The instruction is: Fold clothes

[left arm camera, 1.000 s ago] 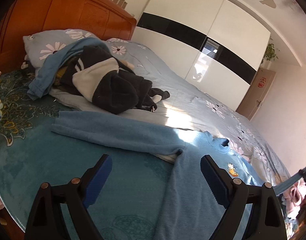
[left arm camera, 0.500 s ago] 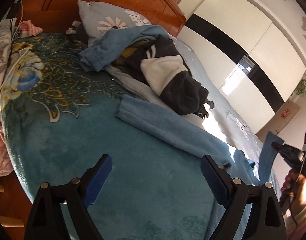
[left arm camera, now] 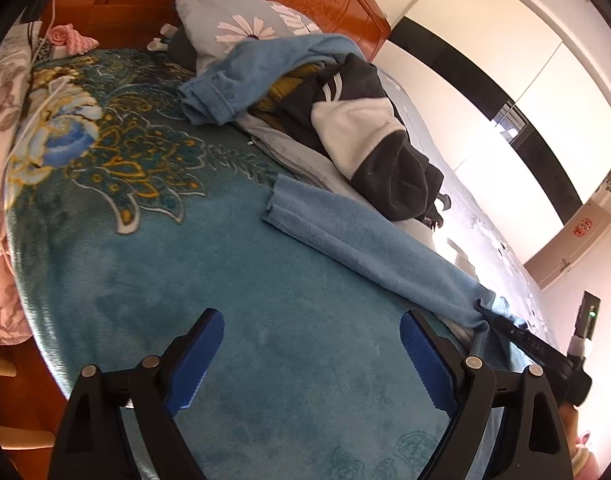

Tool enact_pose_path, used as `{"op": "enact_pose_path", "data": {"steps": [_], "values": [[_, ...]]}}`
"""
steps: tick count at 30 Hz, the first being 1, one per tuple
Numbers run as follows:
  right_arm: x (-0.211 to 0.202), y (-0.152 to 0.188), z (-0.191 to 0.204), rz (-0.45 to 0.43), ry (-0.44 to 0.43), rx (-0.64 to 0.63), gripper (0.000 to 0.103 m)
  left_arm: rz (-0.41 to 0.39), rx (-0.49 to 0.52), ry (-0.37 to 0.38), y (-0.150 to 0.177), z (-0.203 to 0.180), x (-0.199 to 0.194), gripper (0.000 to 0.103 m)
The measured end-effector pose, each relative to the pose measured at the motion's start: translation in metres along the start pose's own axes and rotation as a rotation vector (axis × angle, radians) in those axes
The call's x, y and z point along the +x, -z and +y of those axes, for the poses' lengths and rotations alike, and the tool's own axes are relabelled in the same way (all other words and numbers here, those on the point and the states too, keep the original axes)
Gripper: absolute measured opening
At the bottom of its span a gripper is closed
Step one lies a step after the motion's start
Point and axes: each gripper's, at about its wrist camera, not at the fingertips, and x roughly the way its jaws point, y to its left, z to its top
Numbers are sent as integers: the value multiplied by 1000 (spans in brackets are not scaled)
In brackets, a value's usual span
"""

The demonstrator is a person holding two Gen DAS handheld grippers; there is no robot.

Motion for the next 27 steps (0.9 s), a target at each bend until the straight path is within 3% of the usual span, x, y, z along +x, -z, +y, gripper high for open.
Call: {"op": "enact_pose_path", "data": {"steps": [1, 2, 6, 10, 12, 17, 19, 20, 21, 22, 24, 27], "values": [[-2, 2, 2, 11, -51, -14, 47, 9, -5, 5, -2, -2, 5, 92], [-6, 4, 4, 6, -95, -27, 53, 18, -11, 9, -4, -4, 9, 92], [-31, 15, -8, -41, -88, -46, 53, 34, -49, -18, -21, 0, 33, 92], [-52, 25, -30, -51, -97, -11, 54, 45, -156, -85, -44, 20, 58, 92], [-58, 29, -39, -57, -83, -6, 54, 51, -247, -50, -53, 29, 68, 92], [-67, 38, -56, -59, -95, 39, 54, 75, -333, 24, -68, 29, 88, 90], [-69, 40, -62, -56, -110, 64, 54, 55, -343, -18, -69, 29, 90, 72], [-71, 41, -64, -58, -112, 72, 54, 47, -345, -38, -69, 28, 91, 48], [-72, 41, -66, -60, -113, 81, 54, 53, -336, -57, -70, 28, 93, 14], [-74, 42, -67, -64, -117, 86, 54, 59, -328, -75, -71, 27, 95, 4], [-79, 44, -71, -69, -120, 91, 54, 60, -328, -77, -70, 27, 94, 4], [-85, 46, -77, -75, -123, 91, 54, -2, -267, -32, -75, 5, 69, 4]]}}
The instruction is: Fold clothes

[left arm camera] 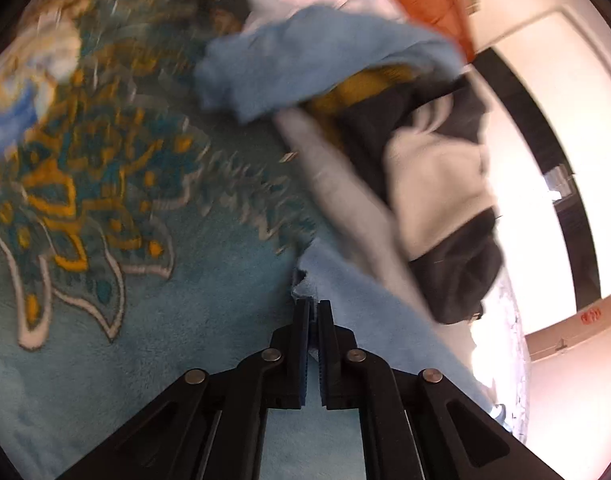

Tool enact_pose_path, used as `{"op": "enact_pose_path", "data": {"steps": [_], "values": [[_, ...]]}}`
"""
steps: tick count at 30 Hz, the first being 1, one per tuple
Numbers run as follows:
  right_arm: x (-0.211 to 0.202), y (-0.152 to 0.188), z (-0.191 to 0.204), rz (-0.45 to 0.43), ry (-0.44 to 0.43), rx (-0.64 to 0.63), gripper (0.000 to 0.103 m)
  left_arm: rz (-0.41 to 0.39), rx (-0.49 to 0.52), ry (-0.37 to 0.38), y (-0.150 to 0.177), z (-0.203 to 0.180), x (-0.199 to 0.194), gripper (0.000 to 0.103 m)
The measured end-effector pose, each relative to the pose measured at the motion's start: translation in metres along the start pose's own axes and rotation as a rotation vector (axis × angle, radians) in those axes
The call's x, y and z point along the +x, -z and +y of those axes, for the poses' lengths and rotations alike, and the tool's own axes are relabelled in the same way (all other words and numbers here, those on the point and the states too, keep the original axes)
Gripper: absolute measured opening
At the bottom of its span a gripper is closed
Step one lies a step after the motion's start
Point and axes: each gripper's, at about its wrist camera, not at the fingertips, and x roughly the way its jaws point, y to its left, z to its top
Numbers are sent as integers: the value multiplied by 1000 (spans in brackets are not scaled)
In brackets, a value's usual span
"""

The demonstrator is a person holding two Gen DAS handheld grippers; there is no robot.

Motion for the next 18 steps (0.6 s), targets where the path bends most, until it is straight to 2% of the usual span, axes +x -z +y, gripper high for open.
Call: {"op": "enact_pose_path", "data": {"steps": [4, 8, 11, 14, 18], "values": [[-7, -1, -7, -7, -9, -3, 54, -77, 137, 100, 1, -53, -42, 4], [-21, -4, -19, -50, -4, 18, 54, -125, 364, 271, 20, -146, -84, 4], [-37, -6, -36, -88, 9, 54, 54, -75, 503, 402, 48, -220, -93, 4], [-57, -5, -60, -118, 43, 89, 54, 17, 611, 496, 93, -282, -86, 4], [-87, 1, -101, -155, 106, 150, 54, 145, 755, 534, 172, -340, -60, 4]]}}
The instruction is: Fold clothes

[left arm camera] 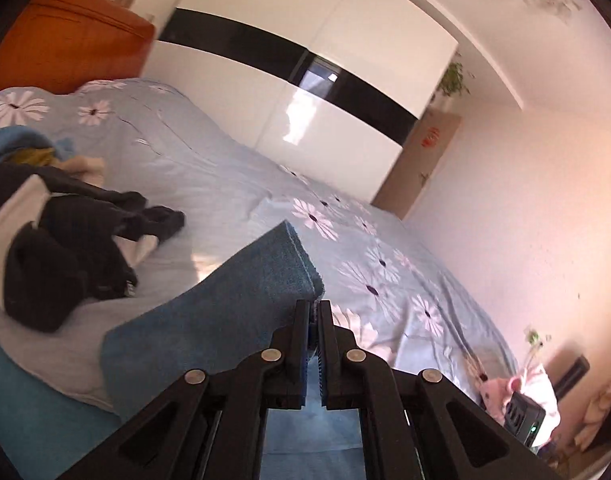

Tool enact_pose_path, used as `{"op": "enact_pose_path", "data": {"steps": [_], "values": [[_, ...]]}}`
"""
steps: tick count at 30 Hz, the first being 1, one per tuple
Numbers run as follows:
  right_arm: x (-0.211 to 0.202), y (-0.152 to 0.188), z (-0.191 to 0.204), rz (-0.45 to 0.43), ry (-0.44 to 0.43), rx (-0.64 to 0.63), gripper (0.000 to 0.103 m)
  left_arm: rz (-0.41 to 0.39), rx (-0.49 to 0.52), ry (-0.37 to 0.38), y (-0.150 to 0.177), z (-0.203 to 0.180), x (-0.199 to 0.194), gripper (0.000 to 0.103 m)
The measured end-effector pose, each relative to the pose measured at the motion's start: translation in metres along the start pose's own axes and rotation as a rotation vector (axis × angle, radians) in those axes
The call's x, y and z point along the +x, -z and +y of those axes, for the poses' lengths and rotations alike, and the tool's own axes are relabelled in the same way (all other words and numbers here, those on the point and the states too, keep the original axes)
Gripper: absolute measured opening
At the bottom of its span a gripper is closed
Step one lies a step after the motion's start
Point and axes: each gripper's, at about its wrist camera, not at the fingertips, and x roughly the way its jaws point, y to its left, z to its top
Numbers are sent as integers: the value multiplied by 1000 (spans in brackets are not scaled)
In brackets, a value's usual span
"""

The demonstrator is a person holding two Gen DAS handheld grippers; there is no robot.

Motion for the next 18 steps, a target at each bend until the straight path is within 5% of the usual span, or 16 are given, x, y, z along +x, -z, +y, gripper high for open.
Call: {"op": "enact_pose_path", "data": {"steps": [8, 13, 16, 18], "values": [[-37, 6, -78, -13, 111, 117, 54, 294, 110, 5, 90, -60, 134, 4], [-40, 13, -91, 6, 121, 131, 54, 452, 134, -28, 136, -56, 165, 7], [-33, 12, -86, 16, 93, 113, 54, 439, 144, 5, 138, -53, 136, 20], [-23, 9, -74, 28, 63, 83, 54, 386, 151, 10, 128, -51, 109, 42]]}}
